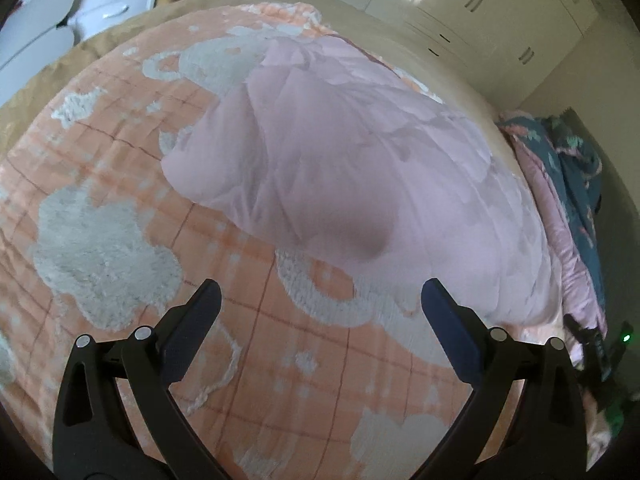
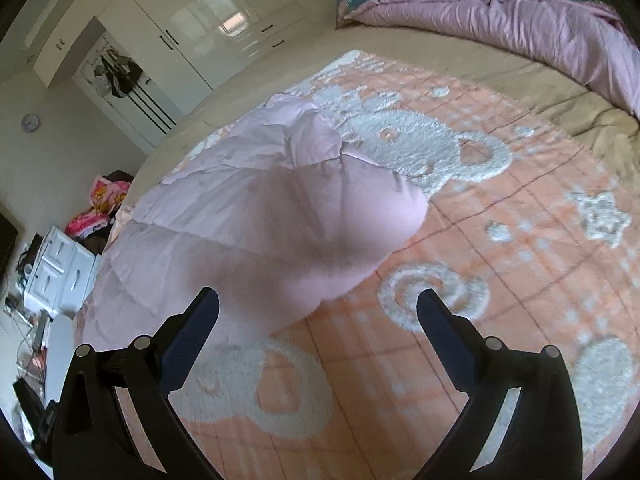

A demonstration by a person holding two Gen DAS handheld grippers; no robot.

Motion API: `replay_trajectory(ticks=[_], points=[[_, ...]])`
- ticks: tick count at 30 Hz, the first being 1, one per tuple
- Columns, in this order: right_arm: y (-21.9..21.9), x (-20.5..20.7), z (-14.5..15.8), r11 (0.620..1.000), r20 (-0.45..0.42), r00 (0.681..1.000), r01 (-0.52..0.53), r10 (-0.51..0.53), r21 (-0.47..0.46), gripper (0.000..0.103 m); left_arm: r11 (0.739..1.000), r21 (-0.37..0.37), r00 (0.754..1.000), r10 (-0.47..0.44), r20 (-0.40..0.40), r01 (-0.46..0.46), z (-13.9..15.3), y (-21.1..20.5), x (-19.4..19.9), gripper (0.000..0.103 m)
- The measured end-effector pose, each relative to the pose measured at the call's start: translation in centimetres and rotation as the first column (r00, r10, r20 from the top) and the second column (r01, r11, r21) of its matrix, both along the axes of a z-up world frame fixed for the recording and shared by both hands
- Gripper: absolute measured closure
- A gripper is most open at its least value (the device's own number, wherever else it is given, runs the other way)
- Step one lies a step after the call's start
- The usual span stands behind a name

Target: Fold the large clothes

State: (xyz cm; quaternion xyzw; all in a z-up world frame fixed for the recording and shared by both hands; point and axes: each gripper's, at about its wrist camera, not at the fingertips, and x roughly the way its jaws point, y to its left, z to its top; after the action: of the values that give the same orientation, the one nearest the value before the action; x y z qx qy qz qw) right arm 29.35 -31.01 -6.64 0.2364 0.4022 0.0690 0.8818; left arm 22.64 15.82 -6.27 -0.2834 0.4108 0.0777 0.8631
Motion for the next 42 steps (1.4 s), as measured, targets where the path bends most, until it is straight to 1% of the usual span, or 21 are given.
replay_trajectory(ticks=[3,5,8,10,11,14,17,20,23,28,39,42], points=[[-0.1,1.7,-1.0,0.999,-0.033,0.999,0.017,-0.015,0.033,0.004,0.997,-0.073,0.999,0.035,0.011,-0.034,-0.6,0.9,0.6,0.009],[-0.3,2.6,-1.7,0.997,-0.06,0.998,0.027,-0.023,0.076,0.004,0.984,-0.169,0.997,0.061,0.038,-0.053,-1.1,1.8,0.9,0.009],[-0.4,3.8,-2.6,0.994,-0.082,0.996,0.035,-0.027,0.103,0.004,0.968,-0.243,0.997,0.075,0.035,-0.065,-2.0,2.4,1.8,0.009],[-0.3,4.5,-2.9,0.994,-0.08,0.997,0.03,-0.022,0.109,0.004,0.947,-0.305,0.993,0.111,0.027,-0.097,-2.7,3.0,2.2,0.009],[-0.2,4.7,-3.0,0.993,-0.079,0.997,0.028,-0.019,0.111,0.004,0.938,-0.329,0.991,0.131,0.03,-0.114,-3.0,3.3,2.4,0.009],[0.0,5.5,-3.2,0.993,-0.071,0.997,0.02,-0.012,0.113,0.004,0.921,-0.355,0.983,0.18,0.033,-0.157,-3.6,4.0,3.2,0.009],[0.1,6.3,-3.4,0.993,-0.071,0.997,0.014,-0.005,0.114,0.004,0.911,-0.374,0.978,0.204,0.039,-0.175,-3.8,4.3,4.4,0.009],[0.2,7.0,-3.8,0.993,-0.072,0.997,0.013,-0.005,0.115,0.004,0.907,-0.376,0.975,0.221,0.036,-0.192,-3.8,4.3,5.5,0.009],[0.3,7.5,-4.2,0.993,-0.072,0.997,0.015,-0.007,0.121,0.004,0.908,-0.364,0.972,0.233,0.028,-0.207,-4.0,4.4,6.8,0.008],[0.4,8.2,-5.0,0.991,-0.064,0.998,0.007,0.001,0.135,0.004,0.914,-0.344,0.971,0.239,0.023,-0.217,-4.4,4.4,7.8,0.008],[0.9,9.8,-5.7,0.989,-0.025,1.0,-0.004,0.008,0.145,0.004,0.91,-0.356,0.966,0.25,0.06,-0.213,-5.7,4.8,8.9,0.008],[1.2,9.9,-5.7,0.99,-0.018,1.0,-0.013,0.016,0.14,0.004,0.916,-0.34,0.966,0.25,0.072,-0.212,-5.6,4.7,9.1,0.008]])
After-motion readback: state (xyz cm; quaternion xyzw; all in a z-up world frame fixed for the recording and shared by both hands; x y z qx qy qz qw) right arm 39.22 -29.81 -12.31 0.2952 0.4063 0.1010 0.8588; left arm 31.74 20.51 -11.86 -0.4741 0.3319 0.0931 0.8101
